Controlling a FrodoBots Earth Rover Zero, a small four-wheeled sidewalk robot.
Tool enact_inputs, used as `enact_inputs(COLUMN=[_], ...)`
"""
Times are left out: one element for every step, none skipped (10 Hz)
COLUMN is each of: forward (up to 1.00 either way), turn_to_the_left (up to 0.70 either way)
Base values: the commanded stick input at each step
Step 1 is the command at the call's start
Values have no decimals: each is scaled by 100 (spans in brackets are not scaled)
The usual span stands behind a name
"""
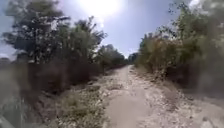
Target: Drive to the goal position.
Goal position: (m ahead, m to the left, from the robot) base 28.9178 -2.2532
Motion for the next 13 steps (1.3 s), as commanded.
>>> enact_inputs(forward=[70, 70, 70, 70, 70, 70, 70, 70, 70, 70, 70, 70, 70], turn_to_the_left=[0, 0, 0, 0, 0, 0, 0, 0, 0, 0, 0, 0, 0])
